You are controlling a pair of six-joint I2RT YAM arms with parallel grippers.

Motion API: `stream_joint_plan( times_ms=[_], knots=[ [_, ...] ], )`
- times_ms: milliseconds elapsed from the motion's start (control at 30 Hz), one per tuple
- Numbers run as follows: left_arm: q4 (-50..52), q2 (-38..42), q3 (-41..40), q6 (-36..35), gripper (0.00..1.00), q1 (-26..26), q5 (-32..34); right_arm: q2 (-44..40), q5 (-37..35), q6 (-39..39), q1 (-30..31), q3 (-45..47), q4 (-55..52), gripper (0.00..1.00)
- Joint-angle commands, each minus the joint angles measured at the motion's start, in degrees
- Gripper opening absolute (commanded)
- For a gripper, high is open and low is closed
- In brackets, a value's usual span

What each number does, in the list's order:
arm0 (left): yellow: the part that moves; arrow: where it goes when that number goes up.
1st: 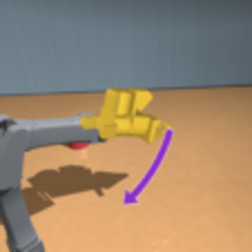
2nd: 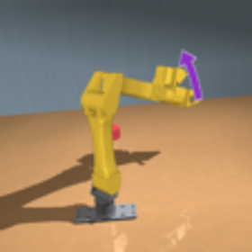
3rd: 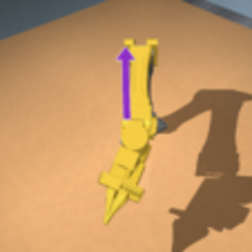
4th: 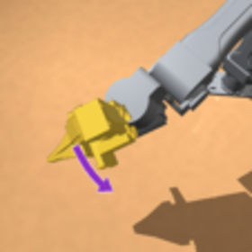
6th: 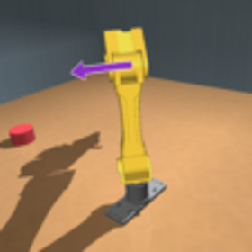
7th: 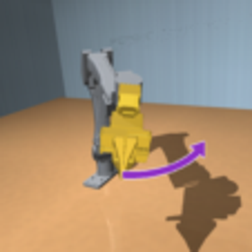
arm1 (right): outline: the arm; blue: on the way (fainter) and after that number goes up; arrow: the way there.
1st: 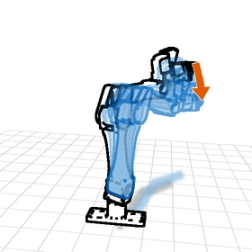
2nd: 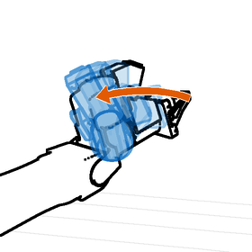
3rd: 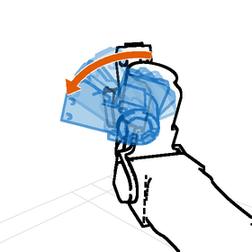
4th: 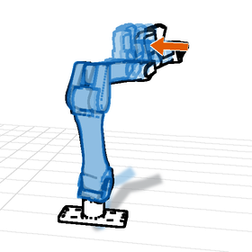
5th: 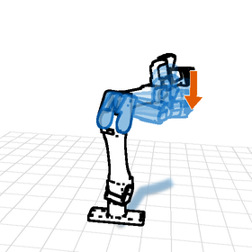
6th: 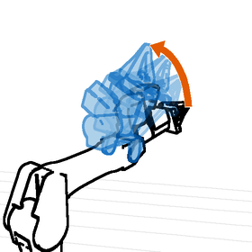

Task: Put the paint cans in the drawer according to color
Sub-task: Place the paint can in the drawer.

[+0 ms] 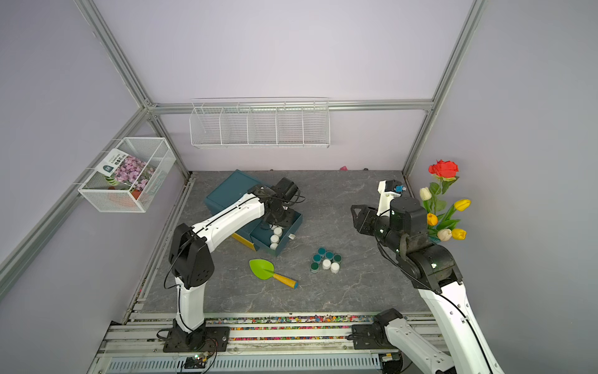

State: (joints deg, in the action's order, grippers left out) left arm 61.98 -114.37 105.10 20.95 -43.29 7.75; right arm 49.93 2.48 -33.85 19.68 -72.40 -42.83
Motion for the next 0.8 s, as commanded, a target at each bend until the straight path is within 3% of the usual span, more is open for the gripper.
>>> stream_joint_plan(
  times_ms=[0,567,700,767],
  knots=[
    [2.04,2.03,-0.26,1.47,0.15,-0.31,0.43,-0.69,0.59,-0.96,-0.18,1.12,1.94,0.46],
    [3.88,1.78,-2.00,0.94,0.16,-0.79,1.84,-1.59,0.59,-2.05,-0.19,1.72,2.21,0.46],
    [4.27,1.61,-1.39,1.02,0.21,-1.00,1.40,-1.37,0.68,-2.02,-0.18,1.69,2.21,0.46],
    [4.55,1.47,-1.04,1.17,0.29,-1.18,1.30,-1.34,0.68,-2.01,-0.17,1.74,2.25,0.46]
  ],
)
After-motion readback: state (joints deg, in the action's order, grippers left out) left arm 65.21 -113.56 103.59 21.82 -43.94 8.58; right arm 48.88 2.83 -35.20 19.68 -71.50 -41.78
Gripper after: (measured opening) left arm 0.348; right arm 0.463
